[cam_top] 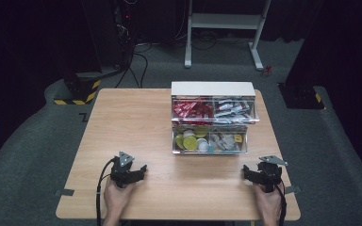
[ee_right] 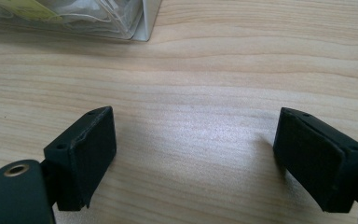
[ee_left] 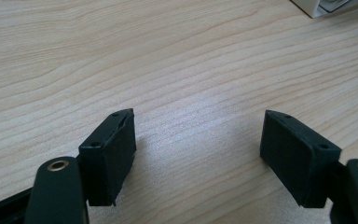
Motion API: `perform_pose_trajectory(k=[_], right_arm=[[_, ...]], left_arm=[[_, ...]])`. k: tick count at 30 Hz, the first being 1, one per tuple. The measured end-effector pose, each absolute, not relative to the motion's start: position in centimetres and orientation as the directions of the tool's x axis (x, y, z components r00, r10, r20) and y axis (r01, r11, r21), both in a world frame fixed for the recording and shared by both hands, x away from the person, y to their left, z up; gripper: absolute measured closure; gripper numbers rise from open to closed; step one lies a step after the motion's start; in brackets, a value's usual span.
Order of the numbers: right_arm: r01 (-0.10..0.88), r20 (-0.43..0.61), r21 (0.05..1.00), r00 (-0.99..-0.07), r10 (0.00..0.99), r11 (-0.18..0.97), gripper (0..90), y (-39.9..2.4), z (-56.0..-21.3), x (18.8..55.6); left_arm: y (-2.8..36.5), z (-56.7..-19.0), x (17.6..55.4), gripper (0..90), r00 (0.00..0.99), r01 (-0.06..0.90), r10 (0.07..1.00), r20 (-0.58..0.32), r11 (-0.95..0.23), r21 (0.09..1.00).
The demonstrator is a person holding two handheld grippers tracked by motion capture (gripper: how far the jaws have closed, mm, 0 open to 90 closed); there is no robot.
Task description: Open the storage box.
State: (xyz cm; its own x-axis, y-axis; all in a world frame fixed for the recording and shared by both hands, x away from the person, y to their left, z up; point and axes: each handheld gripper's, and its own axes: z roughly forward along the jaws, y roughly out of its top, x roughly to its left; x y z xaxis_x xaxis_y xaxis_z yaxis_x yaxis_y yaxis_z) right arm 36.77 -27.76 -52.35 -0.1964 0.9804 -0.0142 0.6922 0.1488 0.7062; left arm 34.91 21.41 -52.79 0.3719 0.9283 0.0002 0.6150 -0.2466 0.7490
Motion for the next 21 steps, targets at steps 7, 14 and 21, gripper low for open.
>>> perform_pose_trajectory(k=[7, 14, 21], right_arm=[[0.695, -0.013, 0.706, -0.175, 0.984, 0.133, 12.9, -27.63, -52.35, 36.58], [0.693, -0.014, 0.708, -0.18, 0.984, 0.136, 12.9, -27.45, -52.37, 36.41], [0.685, -0.016, 0.711, -0.208, 0.978, 0.158, 16.6, -27.25, -52.33, 36.14]], left_arm=[[21.42, -52.79, 34.89, 26.9, 0.374, 0.615, 0.928, 0.0, -0.248, 0.749], [21.42, -52.79, 34.89, 26.9, 0.373, 0.615, 0.928, 0.0, -0.248, 0.749], [21.42, -52.79, 34.89, 26.9, 0.373, 0.615, 0.928, 0.0, -0.248, 0.749]])
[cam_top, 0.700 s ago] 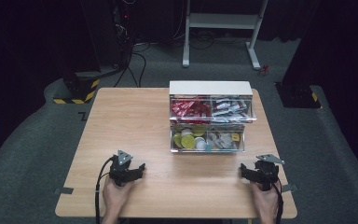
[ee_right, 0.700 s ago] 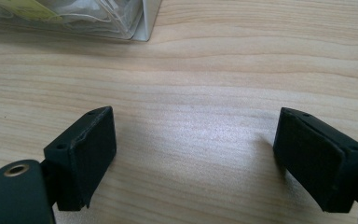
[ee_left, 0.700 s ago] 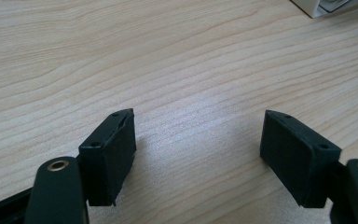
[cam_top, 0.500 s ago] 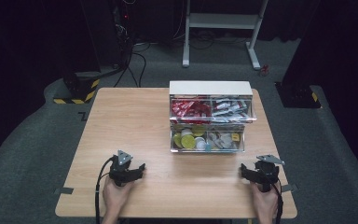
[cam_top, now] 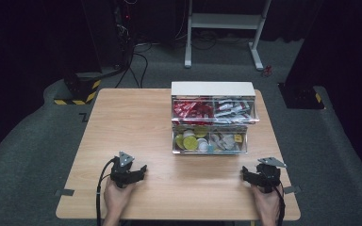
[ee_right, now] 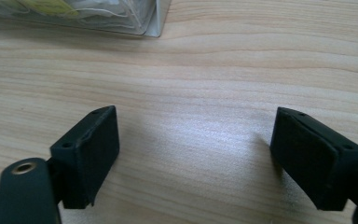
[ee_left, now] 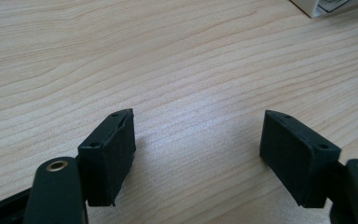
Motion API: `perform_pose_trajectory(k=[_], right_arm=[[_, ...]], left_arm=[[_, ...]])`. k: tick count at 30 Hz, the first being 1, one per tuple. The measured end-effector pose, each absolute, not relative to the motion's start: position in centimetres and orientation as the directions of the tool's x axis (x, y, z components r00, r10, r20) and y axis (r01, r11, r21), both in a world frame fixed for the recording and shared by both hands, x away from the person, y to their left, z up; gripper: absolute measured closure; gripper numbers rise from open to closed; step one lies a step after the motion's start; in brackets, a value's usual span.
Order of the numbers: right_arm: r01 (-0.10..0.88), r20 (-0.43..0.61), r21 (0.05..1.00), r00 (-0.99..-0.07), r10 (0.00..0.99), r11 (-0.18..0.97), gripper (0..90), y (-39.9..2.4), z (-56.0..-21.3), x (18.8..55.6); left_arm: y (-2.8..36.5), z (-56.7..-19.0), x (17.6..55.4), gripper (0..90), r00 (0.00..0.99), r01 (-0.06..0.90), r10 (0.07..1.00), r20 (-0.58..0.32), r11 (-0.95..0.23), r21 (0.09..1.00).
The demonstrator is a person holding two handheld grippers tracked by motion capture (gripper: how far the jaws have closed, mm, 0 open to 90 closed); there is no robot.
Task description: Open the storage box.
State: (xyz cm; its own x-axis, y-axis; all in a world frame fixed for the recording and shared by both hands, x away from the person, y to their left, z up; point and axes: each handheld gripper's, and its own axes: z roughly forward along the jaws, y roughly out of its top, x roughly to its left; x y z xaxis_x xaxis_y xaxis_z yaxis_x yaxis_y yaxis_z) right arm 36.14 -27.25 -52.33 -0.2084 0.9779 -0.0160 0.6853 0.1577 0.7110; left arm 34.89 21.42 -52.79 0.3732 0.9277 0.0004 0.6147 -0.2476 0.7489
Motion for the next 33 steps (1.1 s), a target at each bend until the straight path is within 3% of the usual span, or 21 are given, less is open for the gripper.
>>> perform_pose_trajectory(k=[13, 25, 33], right_arm=[[0.645, -0.02, 0.742, -0.252, 0.968, 0.183, 31.2, -27.0, -51.9, 34.9], [0.622, -0.01, 0.76, -0.279, 0.96, 0.188, 34.6, -26.9, -51.8, 34.6], [0.585, 0.044, 0.798, -0.296, 0.954, 0.145, 42.4, -27.4, -51.5, 34.2]], left_arm=[[21.4, -52.8, 34.9, 26.9, 0.373, 0.615, 0.928, 0.001, -0.248, 0.749], [21.4, -52.8, 34.9, 26.9, 0.374, 0.615, 0.928, 0.0, -0.248, 0.749], [21.4, -52.8, 34.9, 26.8, 0.374, 0.615, 0.927, 0.001, -0.249, 0.749]])
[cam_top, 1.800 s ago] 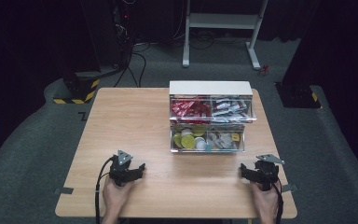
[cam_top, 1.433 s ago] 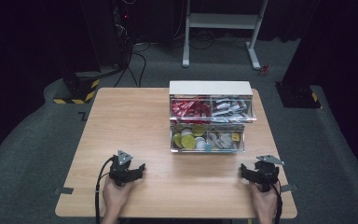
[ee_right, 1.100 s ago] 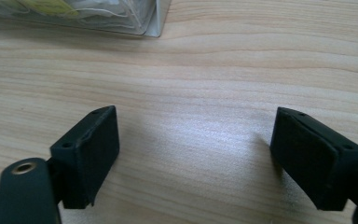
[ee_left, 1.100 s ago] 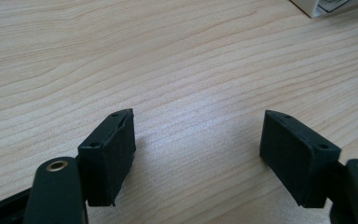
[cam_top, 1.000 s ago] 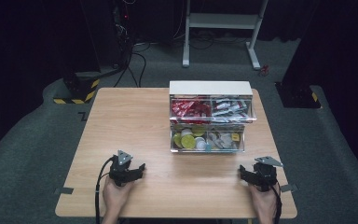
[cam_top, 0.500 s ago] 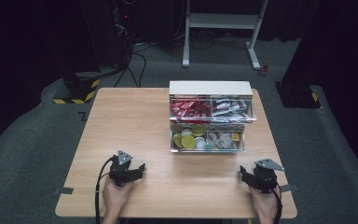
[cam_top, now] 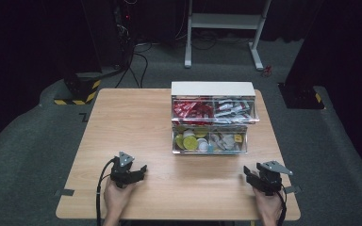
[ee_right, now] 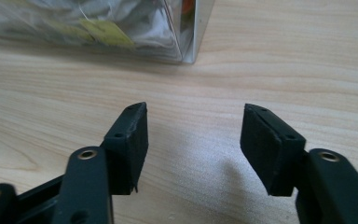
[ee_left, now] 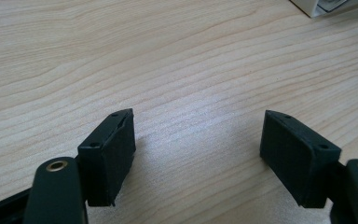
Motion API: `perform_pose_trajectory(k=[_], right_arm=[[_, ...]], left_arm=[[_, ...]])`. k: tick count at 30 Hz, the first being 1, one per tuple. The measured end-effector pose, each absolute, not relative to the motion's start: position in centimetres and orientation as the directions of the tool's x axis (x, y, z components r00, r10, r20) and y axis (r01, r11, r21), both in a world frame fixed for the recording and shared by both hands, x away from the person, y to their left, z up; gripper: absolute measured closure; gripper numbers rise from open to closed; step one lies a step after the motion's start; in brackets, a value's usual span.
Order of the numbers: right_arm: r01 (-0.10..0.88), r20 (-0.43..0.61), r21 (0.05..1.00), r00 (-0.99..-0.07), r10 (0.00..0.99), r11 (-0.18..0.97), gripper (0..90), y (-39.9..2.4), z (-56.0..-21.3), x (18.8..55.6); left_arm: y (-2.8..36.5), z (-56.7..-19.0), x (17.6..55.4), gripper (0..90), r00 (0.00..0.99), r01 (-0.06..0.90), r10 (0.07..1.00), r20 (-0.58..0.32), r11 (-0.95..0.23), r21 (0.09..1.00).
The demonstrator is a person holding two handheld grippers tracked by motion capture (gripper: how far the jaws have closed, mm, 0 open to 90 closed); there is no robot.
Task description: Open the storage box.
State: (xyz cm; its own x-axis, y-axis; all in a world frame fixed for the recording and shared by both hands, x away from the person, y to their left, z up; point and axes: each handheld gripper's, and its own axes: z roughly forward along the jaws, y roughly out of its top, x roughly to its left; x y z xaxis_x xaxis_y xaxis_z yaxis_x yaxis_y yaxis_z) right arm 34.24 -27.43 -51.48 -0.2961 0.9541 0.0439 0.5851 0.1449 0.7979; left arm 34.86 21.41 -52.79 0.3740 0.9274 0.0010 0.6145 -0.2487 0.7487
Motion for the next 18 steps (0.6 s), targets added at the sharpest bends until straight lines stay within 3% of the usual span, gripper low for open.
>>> perform_pose_trajectory(k=[18], right_arm=[[0.559, 0.064, 0.819, -0.31, 0.949, 0.127, 45.8, -26.8, -50.4, 34.1]], left_arm=[[21.4, -52.8, 34.8, 26.4, 0.377, 0.616, 0.926, 0.001, -0.251, 0.747]])
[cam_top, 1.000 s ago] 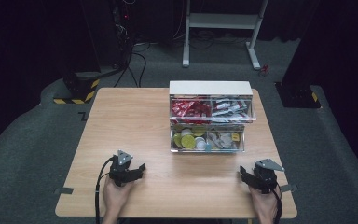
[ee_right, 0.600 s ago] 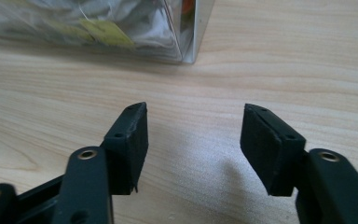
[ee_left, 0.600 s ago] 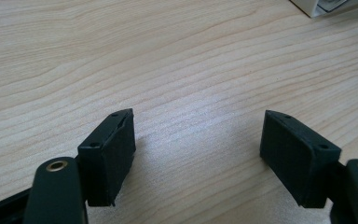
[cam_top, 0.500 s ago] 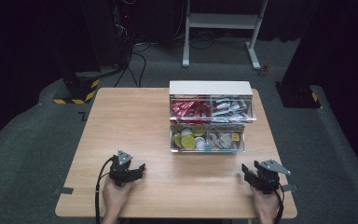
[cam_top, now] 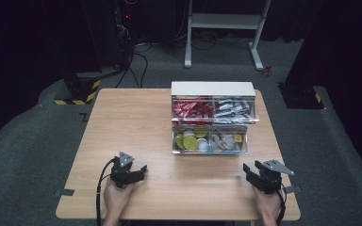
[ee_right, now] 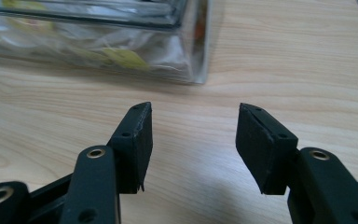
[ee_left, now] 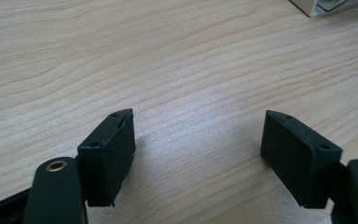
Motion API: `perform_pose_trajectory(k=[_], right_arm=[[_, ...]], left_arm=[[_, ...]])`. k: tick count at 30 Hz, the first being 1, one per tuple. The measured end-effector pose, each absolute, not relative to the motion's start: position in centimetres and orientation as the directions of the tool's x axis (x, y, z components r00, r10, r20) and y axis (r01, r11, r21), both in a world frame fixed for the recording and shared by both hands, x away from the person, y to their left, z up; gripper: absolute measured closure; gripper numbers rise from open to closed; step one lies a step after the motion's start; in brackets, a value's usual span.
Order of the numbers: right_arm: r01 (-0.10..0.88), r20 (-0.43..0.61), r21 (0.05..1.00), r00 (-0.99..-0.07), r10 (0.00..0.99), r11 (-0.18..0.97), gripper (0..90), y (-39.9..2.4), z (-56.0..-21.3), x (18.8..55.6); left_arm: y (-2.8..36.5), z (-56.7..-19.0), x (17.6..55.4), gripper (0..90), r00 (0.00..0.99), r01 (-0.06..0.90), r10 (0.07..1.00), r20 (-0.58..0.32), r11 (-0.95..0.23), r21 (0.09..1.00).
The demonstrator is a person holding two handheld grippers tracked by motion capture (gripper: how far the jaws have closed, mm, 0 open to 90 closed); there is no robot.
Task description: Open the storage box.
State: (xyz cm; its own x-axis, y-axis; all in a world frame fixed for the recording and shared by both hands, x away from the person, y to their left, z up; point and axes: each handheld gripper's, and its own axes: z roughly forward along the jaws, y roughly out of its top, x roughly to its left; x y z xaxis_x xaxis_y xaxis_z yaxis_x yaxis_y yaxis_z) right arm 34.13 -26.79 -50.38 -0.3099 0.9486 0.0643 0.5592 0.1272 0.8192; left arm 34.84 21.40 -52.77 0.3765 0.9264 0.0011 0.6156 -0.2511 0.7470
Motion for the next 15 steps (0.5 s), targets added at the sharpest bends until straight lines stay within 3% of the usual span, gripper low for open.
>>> perform_pose_trajectory(k=[15], right_arm=[[0.527, 0.069, 0.833, -0.399, 0.915, 0.167, 40.4, -25.4, -48.2, 34.5]], left_arm=[[21.4, -52.8, 34.8, 26.3, 0.378, 0.615, 0.926, 0.002, -0.253, 0.747]])
